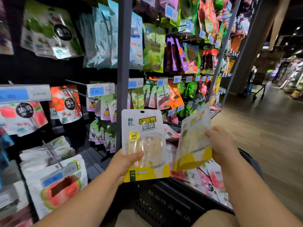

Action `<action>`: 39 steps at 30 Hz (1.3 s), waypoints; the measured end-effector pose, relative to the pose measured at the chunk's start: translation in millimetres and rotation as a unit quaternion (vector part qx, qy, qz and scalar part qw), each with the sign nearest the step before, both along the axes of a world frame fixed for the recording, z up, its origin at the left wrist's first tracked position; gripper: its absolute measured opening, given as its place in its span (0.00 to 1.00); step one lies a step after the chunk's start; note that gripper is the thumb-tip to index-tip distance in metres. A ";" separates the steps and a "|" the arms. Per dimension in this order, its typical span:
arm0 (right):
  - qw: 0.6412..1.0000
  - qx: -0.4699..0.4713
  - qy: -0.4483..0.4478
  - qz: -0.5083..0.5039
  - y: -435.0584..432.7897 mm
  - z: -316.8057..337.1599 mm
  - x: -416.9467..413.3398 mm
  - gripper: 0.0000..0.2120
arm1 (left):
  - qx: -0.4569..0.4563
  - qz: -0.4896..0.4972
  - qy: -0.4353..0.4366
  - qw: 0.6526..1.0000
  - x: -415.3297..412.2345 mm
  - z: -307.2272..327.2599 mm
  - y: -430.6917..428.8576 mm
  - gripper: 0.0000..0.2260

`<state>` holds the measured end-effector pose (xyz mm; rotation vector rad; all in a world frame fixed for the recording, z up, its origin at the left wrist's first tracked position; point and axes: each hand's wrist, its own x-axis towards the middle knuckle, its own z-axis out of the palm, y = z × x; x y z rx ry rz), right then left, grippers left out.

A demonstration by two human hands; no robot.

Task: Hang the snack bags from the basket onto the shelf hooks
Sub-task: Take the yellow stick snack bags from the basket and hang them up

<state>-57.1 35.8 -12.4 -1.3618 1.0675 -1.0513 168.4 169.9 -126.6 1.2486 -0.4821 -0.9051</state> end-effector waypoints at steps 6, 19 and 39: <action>0.990 -0.060 -0.108 0.064 15.5 14.9 17.5 0.09 | -0.008 0.043 -0.010 0.999 8.5 6.7 20.3 0.21; 0.954 -0.066 -0.016 0.291 69.5 -14.2 124.7 0.08 | -0.013 0.107 -0.012 0.994 48.8 28.2 120.3 0.36; 0.785 0.031 0.000 0.618 216.9 -83.5 270.9 0.19 | 0.106 0.233 -0.051 0.965 103.8 24.1 307.5 0.19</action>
